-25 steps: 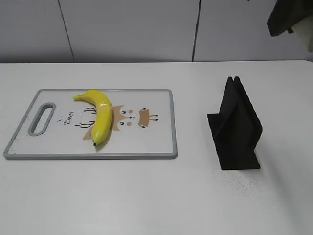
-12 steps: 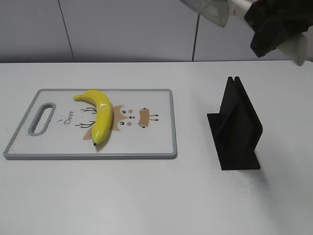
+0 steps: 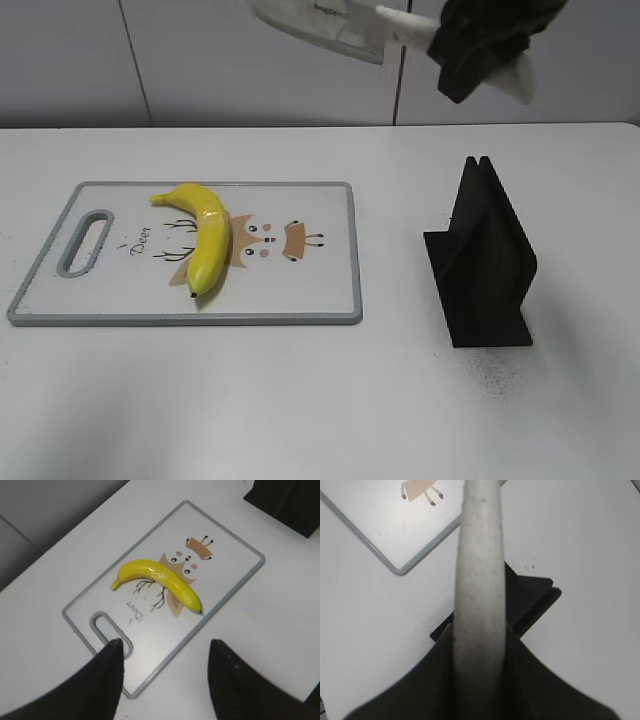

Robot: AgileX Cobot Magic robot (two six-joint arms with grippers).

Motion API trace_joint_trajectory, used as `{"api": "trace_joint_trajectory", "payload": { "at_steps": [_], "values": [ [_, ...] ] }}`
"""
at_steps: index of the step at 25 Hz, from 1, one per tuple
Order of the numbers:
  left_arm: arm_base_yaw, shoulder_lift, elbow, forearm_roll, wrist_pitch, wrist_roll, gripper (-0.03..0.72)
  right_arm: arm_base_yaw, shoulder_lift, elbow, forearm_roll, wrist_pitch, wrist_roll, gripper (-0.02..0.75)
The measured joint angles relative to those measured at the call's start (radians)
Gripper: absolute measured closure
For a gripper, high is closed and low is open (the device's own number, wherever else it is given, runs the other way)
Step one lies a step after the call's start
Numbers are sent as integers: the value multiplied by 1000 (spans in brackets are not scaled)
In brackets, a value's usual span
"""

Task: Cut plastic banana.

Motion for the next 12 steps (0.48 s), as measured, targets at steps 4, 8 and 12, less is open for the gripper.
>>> {"api": "trace_joint_trajectory", "payload": {
  "at_steps": [4,8,12],
  "values": [
    [0,163,-152,-6,3,133,161,1,93,-99,38,0,-97,575],
    [0,285,-261,-13,3,287,161,4,182,-157,106,-1,-276,575],
    [0,363,-295,-62,2,432,161,17,239,-165,122,-1,-467,575]
  ]
}}
